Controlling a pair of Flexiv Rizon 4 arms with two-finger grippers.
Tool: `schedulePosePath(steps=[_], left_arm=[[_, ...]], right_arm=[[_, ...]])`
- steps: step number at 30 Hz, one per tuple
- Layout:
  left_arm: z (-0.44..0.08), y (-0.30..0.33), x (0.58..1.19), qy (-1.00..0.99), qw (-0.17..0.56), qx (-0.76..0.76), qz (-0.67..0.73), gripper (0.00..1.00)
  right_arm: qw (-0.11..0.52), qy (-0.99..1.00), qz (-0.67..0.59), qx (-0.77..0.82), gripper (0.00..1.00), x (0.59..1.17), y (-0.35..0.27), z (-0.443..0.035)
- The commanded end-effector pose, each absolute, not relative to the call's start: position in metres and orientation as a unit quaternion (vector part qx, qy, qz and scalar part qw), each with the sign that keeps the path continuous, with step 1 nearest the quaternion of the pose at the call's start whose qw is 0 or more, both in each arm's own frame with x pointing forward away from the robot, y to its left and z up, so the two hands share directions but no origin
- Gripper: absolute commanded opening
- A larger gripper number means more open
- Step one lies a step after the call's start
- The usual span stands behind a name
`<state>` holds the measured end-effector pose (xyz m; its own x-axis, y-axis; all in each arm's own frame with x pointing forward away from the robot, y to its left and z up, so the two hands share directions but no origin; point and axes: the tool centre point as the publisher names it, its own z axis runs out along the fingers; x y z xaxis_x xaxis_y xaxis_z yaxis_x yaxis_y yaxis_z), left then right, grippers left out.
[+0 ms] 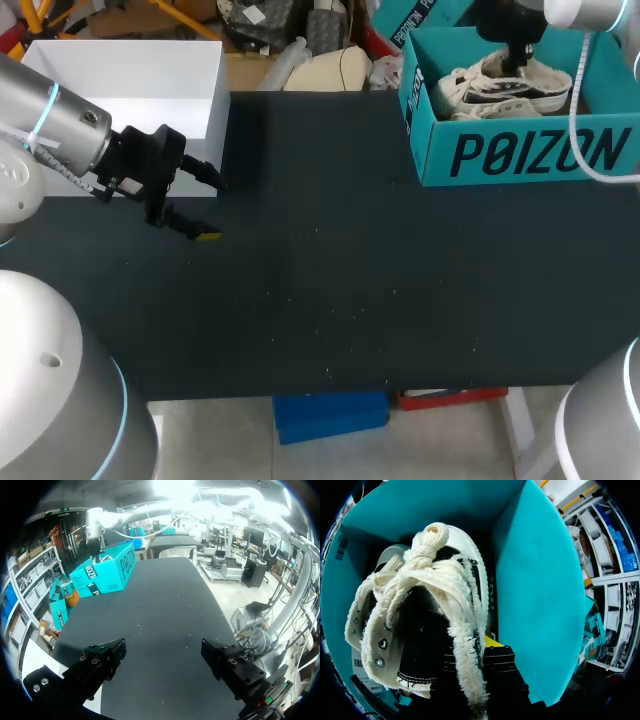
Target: Take the shoe out of the shoebox, open the shoe tongue, remove and reinsert the insole, then place the shoe into the shoebox
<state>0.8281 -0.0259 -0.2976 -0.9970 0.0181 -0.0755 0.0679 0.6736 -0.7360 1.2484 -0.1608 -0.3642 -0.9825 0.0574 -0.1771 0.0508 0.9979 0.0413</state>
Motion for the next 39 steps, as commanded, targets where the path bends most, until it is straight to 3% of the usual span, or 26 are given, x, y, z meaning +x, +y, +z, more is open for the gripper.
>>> schedulePosePath(steps=[1, 8, 11, 12, 14, 15, 16, 17, 18, 19, 34, 35, 37, 38, 39], left_arm=[[-0.298, -0.026, 0.827, 0.914, 0.033, 0.023, -0.403, 1.0], [-0.298, -0.026, 0.827, 0.914, 0.033, 0.023, -0.403, 1.0], [-0.298, -0.026, 0.827, 0.914, 0.033, 0.023, -0.403, 1.0], [-0.298, -0.026, 0.827, 0.914, 0.033, 0.023, -0.403, 1.0], [-0.298, -0.026, 0.827, 0.914, 0.033, 0.023, -0.403, 1.0], [-0.298, -0.026, 0.827, 0.914, 0.033, 0.023, -0.403, 1.0], [-0.298, -0.026, 0.827, 0.914, 0.033, 0.023, -0.403, 1.0], [-0.298, -0.026, 0.827, 0.914, 0.033, 0.023, -0.403, 1.0], [-0.298, -0.026, 0.827, 0.914, 0.033, 0.023, -0.403, 1.0], [-0.298, -0.026, 0.827, 0.914, 0.033, 0.023, -0.403, 1.0], [-0.298, -0.026, 0.827, 0.914, 0.033, 0.023, -0.403, 1.0], [-0.298, -0.026, 0.827, 0.914, 0.033, 0.023, -0.403, 1.0], [-0.298, -0.026, 0.827, 0.914, 0.033, 0.023, -0.403, 1.0], [-0.298, -0.026, 0.827, 0.914, 0.033, 0.023, -0.403, 1.0], [-0.298, -0.026, 0.827, 0.914, 0.033, 0.023, -0.403, 1.0]], right_arm=[[0.075, 0.997, 0.024, 0.025, 0.0, 1.263, -0.16, -0.378], [0.066, 0.997, 0.033, 0.026, 0.0, 1.262, -0.16, -0.386], [0.064, 0.997, 0.033, 0.025, 0.29, 1.262, -0.159, -0.386], [0.064, 0.997, 0.033, 0.024, 0.33, 1.261, -0.159, -0.385], [0.067, 0.997, 0.031, 0.028, 0.26, 1.259, -0.161, -0.383], [0.068, 0.997, 0.03, 0.028, 0.08, 1.259, -0.162, -0.381], [0.068, 0.997, 0.028, 0.029, 0.0, 1.259, -0.163, -0.379], [0.069, 0.997, 0.028, 0.03, 0.14, 1.259, -0.164, -0.378], [0.072, 0.997, 0.027, 0.031, 0.45, 1.258, -0.164, -0.375], [0.074, 0.996, 0.025, 0.031, 1.0, 1.258, -0.165, -0.371], [0.099, 0.994, 0.02, 0.036, 1.0, 1.226, -0.149, -0.288], [0.101, 0.994, 0.018, 0.039, 0.49, 1.221, -0.145, -0.281], [0.104, 0.994, 0.016, 0.044, 0.08, 1.211, -0.14, -0.268], [0.106, 0.993, 0.011, 0.046, 0.08, 1.205, -0.138, -0.262], [0.109, 0.993, 0.006, 0.051, 0.29, 1.199, -0.135, -0.256]])
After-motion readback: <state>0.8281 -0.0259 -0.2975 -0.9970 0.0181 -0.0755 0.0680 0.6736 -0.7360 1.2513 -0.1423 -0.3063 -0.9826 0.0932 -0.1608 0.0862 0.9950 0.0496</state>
